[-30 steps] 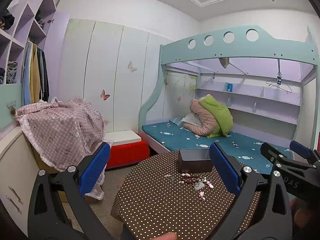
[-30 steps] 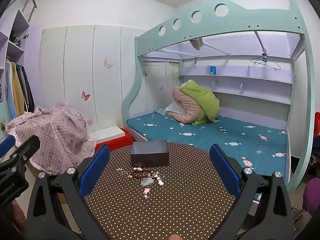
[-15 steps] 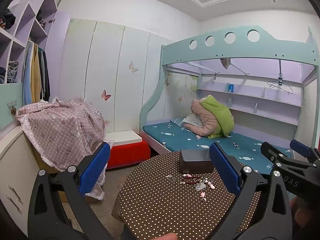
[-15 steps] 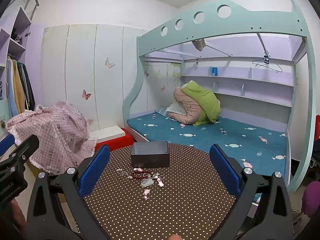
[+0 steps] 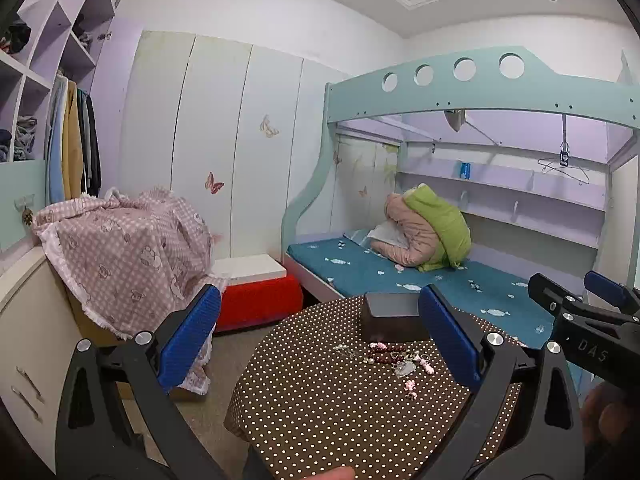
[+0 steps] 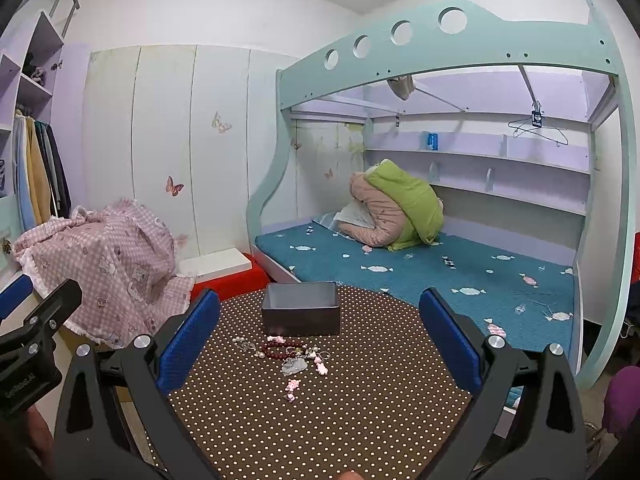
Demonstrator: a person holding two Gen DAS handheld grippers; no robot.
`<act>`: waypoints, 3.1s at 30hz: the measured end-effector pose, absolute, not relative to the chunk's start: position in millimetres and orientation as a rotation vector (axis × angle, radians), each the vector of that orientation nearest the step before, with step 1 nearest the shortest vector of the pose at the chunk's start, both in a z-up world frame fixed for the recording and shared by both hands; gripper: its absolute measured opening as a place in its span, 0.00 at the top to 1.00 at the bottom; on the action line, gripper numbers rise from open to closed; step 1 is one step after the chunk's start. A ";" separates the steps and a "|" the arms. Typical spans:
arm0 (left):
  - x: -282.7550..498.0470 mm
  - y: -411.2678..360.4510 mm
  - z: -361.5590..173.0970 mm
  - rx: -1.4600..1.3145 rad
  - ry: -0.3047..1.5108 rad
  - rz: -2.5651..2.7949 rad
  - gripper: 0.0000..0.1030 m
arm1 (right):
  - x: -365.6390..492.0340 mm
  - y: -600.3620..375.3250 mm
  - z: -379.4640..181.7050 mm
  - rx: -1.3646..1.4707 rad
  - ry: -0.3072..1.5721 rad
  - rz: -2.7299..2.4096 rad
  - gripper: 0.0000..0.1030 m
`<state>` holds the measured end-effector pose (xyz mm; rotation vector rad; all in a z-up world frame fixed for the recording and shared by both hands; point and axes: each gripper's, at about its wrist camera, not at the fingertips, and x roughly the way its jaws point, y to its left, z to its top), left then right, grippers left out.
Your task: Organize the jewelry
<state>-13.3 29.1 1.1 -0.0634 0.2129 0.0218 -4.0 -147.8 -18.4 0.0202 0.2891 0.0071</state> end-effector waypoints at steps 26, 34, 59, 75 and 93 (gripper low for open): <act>97.0 44.3 -137.2 -0.044 0.578 0.080 0.05 | 127.3 -136.0 -197.2 -0.054 0.834 0.160 0.07; 113.7 49.3 -156.4 -0.044 0.638 0.082 0.05 | 156.1 -120.6 -216.5 -0.105 0.902 0.208 0.38; 274.9 2.0 -191.9 0.176 0.830 -0.006 0.05 | 161.1 -150.9 -209.1 -0.007 0.894 0.353 0.89; 319.3 -2.4 -208.2 0.114 0.911 -0.267 0.91 | 165.8 -159.8 -208.2 0.023 0.900 0.355 0.89; 252.8 10.8 -144.8 0.054 0.744 -0.325 0.92 | 158.9 -173.1 -148.4 0.013 0.772 0.350 0.89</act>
